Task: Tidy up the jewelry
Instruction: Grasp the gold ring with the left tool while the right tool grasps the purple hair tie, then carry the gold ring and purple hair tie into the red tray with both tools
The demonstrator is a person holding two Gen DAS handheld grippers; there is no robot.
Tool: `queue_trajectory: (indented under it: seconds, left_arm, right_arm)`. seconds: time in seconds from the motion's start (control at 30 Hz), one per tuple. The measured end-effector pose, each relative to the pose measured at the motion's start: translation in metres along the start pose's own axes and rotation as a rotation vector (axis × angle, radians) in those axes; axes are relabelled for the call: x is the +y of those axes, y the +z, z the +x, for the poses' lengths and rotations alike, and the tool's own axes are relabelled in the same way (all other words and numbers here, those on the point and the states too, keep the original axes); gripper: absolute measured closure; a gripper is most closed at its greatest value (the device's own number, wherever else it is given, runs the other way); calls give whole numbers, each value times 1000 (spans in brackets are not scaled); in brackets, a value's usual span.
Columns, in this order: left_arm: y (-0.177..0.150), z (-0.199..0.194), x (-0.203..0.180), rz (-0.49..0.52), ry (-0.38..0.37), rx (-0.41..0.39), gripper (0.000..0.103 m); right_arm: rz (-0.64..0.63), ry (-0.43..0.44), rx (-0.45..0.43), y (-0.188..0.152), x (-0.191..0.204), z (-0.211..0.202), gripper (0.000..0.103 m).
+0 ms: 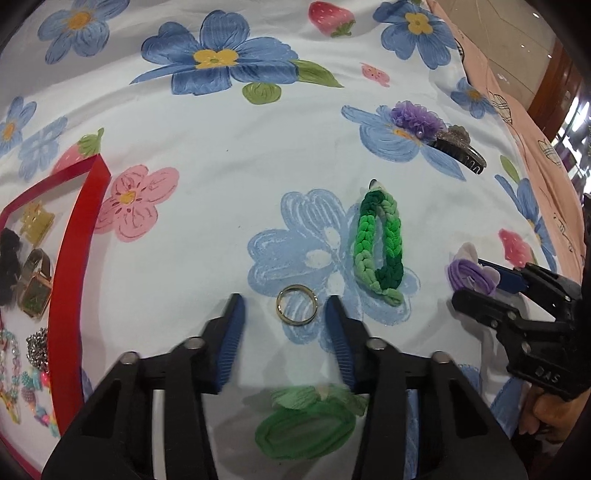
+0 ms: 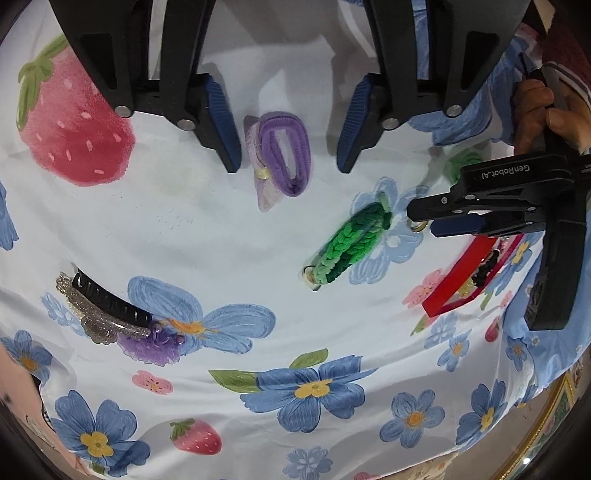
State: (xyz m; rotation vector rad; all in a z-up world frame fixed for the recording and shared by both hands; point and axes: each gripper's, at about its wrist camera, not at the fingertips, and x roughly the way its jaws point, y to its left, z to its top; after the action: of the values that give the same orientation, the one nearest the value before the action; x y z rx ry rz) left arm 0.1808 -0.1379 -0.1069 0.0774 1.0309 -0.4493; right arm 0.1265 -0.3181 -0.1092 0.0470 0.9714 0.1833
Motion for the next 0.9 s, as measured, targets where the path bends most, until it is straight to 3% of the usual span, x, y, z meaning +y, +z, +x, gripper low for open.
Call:
queue_trajectory:
  seconds: [0.03, 0.13, 0.23, 0.6, 0.9]
  left_arm:
    - [0, 0, 1, -1, -8, 0, 82]
    - [0, -2, 3, -10, -32, -5, 82]
    - [0, -4, 4, -16, -45, -9, 82]
    - [-10, -43, 13, -48, -57, -70, 82]
    - [-27, -82, 38, -97, -34, -129, 82]
  right_arm:
    - [-2, -10, -3, 0, 0, 1, 64]
    - [-1, -20, -3, 1, -2, 2, 85]
    - [7, -11, -7, 0, -4, 1, 90]
    - [12, 51, -47, 5, 10, -20, 91]
    - [-35, 123, -52, 9, 48, -26, 91]
